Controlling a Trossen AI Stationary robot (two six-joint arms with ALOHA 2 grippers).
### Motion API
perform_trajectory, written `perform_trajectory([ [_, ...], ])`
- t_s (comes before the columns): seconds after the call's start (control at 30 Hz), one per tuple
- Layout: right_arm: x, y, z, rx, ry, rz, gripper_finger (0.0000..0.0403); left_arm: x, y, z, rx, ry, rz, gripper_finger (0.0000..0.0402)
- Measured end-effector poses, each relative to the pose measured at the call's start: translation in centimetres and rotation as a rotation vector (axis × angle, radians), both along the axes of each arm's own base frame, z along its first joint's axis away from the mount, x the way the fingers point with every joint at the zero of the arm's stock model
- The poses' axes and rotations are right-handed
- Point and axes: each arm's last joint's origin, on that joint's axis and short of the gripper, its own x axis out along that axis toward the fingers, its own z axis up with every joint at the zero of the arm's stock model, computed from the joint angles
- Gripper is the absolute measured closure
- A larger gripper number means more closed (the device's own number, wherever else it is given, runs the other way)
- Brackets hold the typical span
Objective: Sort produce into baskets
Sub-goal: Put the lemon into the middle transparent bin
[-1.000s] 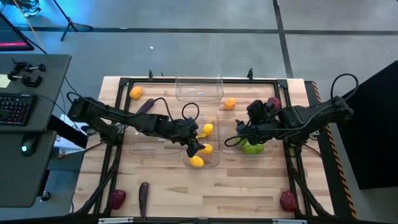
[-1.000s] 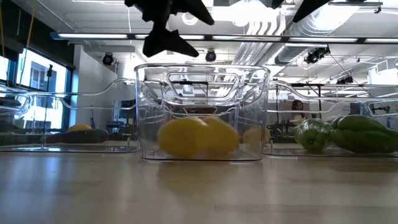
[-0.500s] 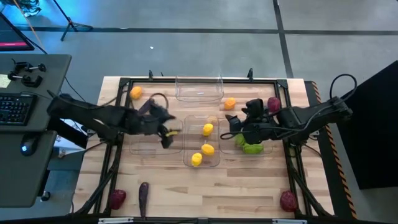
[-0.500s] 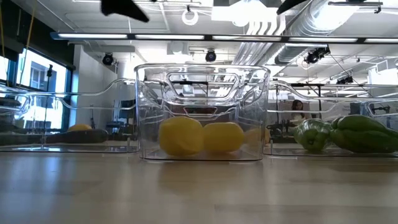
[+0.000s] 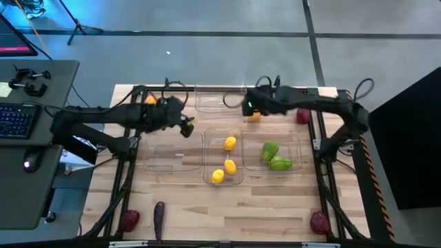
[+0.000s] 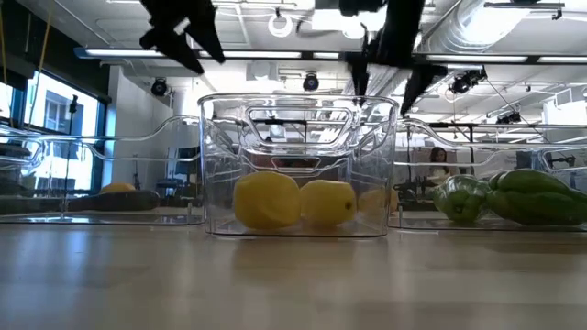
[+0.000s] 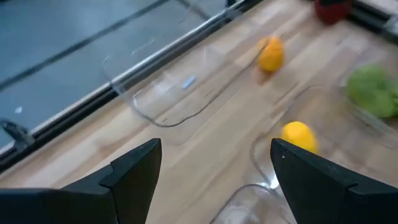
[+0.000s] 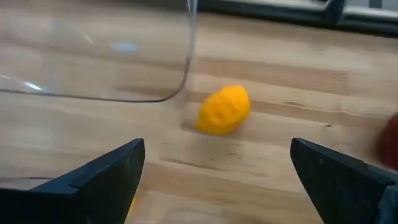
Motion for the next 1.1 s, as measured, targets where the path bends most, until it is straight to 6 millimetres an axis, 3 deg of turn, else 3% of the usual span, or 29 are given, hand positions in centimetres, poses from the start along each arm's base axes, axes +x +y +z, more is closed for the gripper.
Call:
perform_trajectory([
  [0.13, 0.6, -3.8, -2.9, 0.121, 0.142, 0.197, 0.0010, 0.4, 2.0, -0.8, -0.051, 0.046, 0.025, 0.0114],
  [0.33, -0.3, -5.3, -4.0, 0.090, 0.388, 0.395, 0.0010, -0.1, 4.0, -1.1, -0.104, 0.044, 0.113, 0.0114],
  [0.47, -1.2, -6.2, -4.9, 0.181, 0.342, 0.495, 0.0010, -0.6, 5.1, -1.2, -0.135, 0.051, 0.156, 0.0114],
  [0.6, -3.2, -6.4, -7.3, 0.240, 0.326, 0.398, 0.0010, -1.1, 6.7, -1.2, -0.103, 0.095, 0.137, 0.0114],
  [0.7, -4.1, -6.1, -8.4, 0.272, 0.217, 0.320, 0.0010, -1.8, 8.0, -1.1, -0.077, 0.141, 0.107, 0.0114],
  [0.9, -2.9, -6.7, -8.1, 0.210, -0.049, 0.196, 0.0010, -3.1, 10.5, -0.6, -0.045, 0.147, 0.073, 0.0114],
  [1.1, -2.4, -6.5, -8.0, 0.126, -0.026, 0.241, 0.0010, -3.7, 12.5, -0.1, -0.067, 0.036, 0.010, 0.0114],
])
